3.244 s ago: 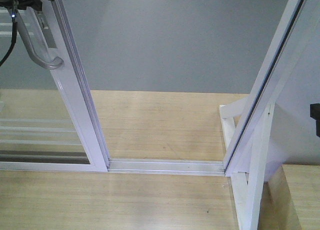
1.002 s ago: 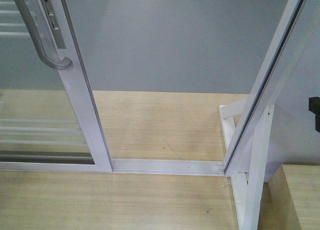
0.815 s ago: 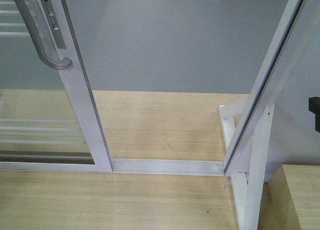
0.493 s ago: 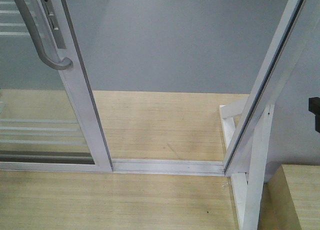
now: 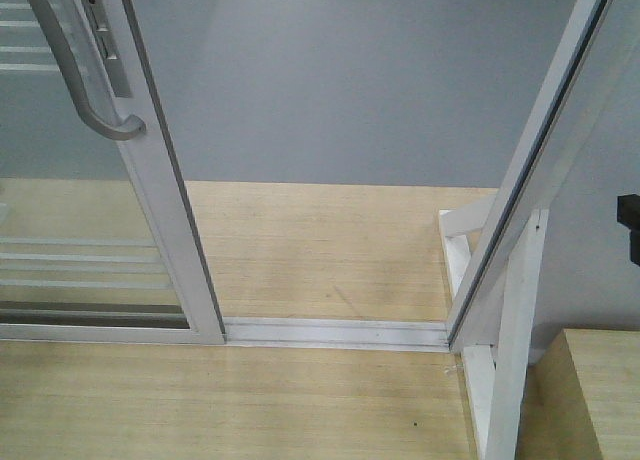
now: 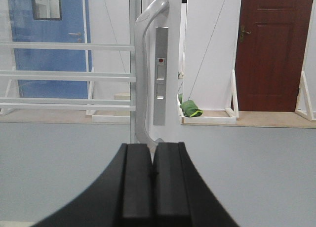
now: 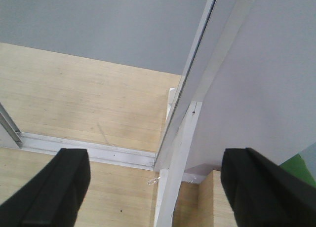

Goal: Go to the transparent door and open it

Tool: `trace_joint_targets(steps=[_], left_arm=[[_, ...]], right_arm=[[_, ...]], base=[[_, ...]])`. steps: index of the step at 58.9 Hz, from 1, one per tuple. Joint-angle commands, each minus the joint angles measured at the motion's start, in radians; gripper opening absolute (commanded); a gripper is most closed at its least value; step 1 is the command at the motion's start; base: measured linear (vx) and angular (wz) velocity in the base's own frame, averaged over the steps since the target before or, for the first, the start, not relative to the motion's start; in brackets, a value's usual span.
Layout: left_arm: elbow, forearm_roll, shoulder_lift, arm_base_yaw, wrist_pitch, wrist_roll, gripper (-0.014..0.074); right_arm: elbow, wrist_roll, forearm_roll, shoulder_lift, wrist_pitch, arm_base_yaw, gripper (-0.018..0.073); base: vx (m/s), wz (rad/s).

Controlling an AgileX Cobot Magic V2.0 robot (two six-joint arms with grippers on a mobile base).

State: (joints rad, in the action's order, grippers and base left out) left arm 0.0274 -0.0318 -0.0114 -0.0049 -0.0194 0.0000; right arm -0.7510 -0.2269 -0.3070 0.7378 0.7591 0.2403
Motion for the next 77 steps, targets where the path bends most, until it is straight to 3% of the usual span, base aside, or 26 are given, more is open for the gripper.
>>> trace_joint_targets(steps=[1, 31, 47, 54, 61, 69, 77], left_arm=[[0.019, -0.001, -0.014, -0.006, -0.090, -0.009, -0.0006], [0.019, -0.001, -0.014, -0.006, -0.090, -0.009, -0.0006], [0.019, -0.001, -0.014, -0.006, -0.090, -0.009, -0.0006], [0.019, -0.001, -0.014, -0.006, -0.090, -0.009, -0.0006], [0.019, -0.001, -0.014, -0.006, -0.090, -0.009, -0.0006], [0.019, -0.001, -0.014, -0.006, -0.090, -0.009, -0.0006], [0.019, -0.001, -0.014, -0.006, -0.090, -0.009, -0.0006]], right_arm=[[-0.029, -0.002, -0.027, -0.004, -0.065, -0.003, 0.0594], [-0.029, -0.002, -0.027, -0.004, -0.065, -0.003, 0.0594], [0.008, 0.006, -0.098, -0.084, 0.008, -0.025, 0.0542], [0.128, 0.005, -0.018, -0.190, -0.127, -0.123, 0.0460], [0.290, 0.023, 0.121, -0.316, -0.376, -0.207, 0.0254], [0.458, 0.045, 0.192, -0.434, -0.635, -0.243, -0.0017], [0.603, 0.108, 0.150, -0.540, -0.772, -0.243, -0.0013]], base=[[0.00, 0.00], [0.00, 0.00], [0.00, 0.00], [0.00, 0.00], [0.00, 0.00], [0.00, 0.00], [0.00, 0.00]])
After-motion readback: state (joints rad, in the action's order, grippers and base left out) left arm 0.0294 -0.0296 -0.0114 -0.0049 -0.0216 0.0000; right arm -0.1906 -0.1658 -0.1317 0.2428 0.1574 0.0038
